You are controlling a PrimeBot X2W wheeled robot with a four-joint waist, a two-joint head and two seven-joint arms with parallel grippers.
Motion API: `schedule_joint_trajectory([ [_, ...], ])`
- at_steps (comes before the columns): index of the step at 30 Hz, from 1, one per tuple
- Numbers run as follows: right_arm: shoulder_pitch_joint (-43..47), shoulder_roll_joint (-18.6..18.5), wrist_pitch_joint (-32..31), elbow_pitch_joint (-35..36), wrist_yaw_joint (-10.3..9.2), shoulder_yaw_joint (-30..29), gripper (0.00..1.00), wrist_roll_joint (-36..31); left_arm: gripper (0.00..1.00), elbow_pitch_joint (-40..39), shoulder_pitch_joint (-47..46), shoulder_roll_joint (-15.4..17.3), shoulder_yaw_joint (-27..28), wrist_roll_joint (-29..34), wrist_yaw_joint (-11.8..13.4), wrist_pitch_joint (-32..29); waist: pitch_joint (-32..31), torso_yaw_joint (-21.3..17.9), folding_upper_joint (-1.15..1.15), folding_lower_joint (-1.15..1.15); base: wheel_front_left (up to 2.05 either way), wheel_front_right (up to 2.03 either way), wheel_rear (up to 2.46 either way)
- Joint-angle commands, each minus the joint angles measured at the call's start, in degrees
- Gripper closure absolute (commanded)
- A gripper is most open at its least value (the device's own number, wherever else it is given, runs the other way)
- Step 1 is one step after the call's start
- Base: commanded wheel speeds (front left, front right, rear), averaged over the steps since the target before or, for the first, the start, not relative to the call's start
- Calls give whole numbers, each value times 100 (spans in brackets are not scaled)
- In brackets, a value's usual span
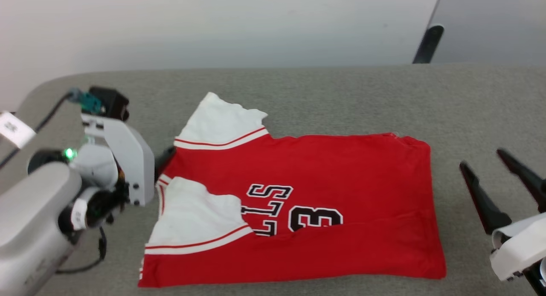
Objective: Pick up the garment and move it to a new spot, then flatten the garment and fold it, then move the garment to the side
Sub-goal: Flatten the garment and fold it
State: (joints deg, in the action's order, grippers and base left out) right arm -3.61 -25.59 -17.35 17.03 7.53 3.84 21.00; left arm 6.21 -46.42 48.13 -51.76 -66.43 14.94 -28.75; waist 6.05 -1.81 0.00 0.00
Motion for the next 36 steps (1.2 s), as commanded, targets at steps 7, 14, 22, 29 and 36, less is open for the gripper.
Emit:
schedule_joint_trajectory([
  [7,-171,631,1629,113,-7,-58,0,-895,0,431,-609,-142,203,332,-397,459,518,-644,0,0,0,0,0],
  [14,-338,1119,2377,40,-8,-24,0,-1158,0,1040,-1294,-132,297,479,-763,377,1178,-1188,0,0,0,0,0],
  [22,-531,1376,2694,-109,-7,82,0,-1148,0,1640,-2046,94,171,544,-1134,-527,1880,-1619,0,0,0,0,0],
  [29,-704,1444,2814,-204,-8,154,0,-1109,0,2115,-2668,274,72,508,-1296,-1542,2363,-1814,0,0,0,0,0],
  [36,-852,1479,2856,-279,-8,225,0,-1046,0,2513,-3041,258,-102,656,-1278,-2157,2634,-1863,0,0,0,0,0],
])
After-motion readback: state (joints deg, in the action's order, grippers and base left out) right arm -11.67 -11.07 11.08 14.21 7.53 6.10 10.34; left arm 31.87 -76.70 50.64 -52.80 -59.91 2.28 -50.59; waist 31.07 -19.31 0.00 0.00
